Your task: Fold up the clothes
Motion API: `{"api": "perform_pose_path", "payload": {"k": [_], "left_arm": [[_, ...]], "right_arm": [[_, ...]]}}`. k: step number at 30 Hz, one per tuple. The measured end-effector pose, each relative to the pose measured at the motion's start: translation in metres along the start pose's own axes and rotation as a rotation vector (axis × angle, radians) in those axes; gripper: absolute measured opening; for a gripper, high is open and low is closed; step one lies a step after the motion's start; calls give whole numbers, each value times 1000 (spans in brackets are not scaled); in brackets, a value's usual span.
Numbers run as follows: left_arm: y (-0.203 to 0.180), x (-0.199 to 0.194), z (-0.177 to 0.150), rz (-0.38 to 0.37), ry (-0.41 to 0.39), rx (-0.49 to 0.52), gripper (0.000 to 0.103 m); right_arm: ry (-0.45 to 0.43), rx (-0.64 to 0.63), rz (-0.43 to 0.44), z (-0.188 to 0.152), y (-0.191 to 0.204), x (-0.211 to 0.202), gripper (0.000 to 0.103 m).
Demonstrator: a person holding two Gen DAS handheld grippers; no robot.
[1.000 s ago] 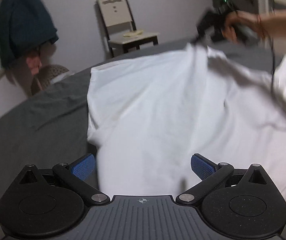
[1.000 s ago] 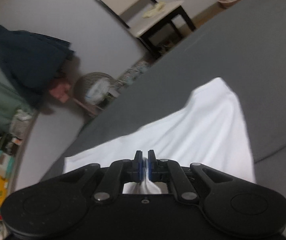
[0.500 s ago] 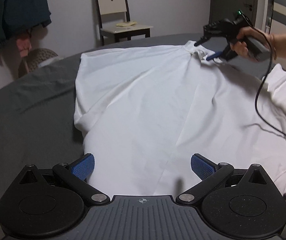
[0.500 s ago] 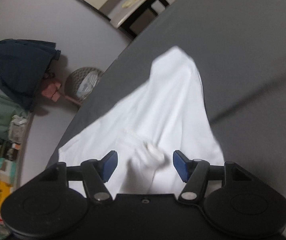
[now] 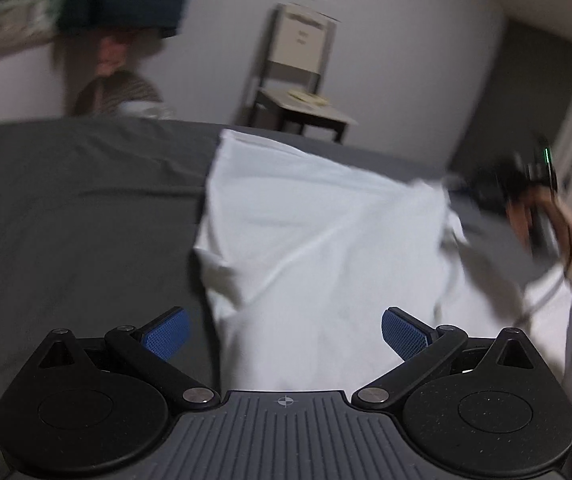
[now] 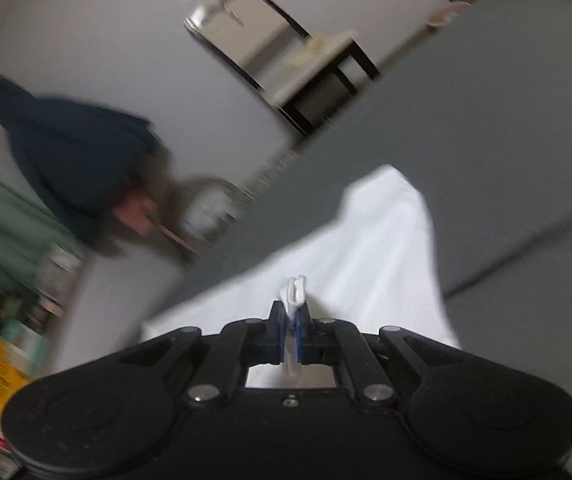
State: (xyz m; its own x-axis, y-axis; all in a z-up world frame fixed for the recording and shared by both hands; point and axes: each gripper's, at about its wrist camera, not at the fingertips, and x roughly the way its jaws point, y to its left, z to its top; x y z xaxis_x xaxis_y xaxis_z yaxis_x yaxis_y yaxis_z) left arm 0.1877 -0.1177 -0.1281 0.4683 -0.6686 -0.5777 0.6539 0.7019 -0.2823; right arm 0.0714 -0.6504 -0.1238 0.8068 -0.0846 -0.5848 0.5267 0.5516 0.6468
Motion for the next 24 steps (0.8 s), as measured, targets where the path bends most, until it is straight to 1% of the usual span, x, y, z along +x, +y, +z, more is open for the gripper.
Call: {"api": "perform_pose_path", "payload": {"k": [1,4,8,9,12,13,14,15,16,17,18,19,20,21,22,23,24], "left_arm": [[4,2,0,13,-1,-26,103],[14,6,-1,81,16,-58,103],[27,7,-1,165,6,-111,103],[30,8,-1,175,3,-129,103],[38,11,-2,158,5,-192,103],[37,14,-2,161,16,-181,103],[34,17,-2,168,28,-154,103],[31,20,-2,177,38,-126,103],[27,21,-1,187,43,-92,103],[23,22,-1,198,49,-59,103],[19,22,-1,209,54,-25,103],[15,23,-1,212,61,3,103],[12,22,0,197,69,16,103],[9,21,1,181,78,30,103],[6,19,1,166,90,40,103],[3,16,1,150,110,40,103],[-1,13,0,134,130,48,103]], "right_arm": [[20,9,-26,-1,-3,7,6],[77,36,-103,-3,-12,27,9],[56,22,-127,-1,-9,30,6],[51,19,-133,0,-8,30,6],[35,8,-150,1,-6,32,7],[36,6,-158,2,-5,33,11],[87,13,-179,2,-8,39,13],[88,25,-173,4,-8,36,16],[85,35,-171,5,-8,32,29],[56,31,-192,6,-2,25,37],[18,2,-220,6,6,18,46],[-12,-62,-252,3,19,11,48],[-20,-166,-265,-1,36,5,48],[-13,-249,-249,-7,54,3,48],[10,-326,-193,-17,75,0,48],[38,-398,-131,-28,96,-2,48],[108,-442,-31,-40,116,1,48]]}}
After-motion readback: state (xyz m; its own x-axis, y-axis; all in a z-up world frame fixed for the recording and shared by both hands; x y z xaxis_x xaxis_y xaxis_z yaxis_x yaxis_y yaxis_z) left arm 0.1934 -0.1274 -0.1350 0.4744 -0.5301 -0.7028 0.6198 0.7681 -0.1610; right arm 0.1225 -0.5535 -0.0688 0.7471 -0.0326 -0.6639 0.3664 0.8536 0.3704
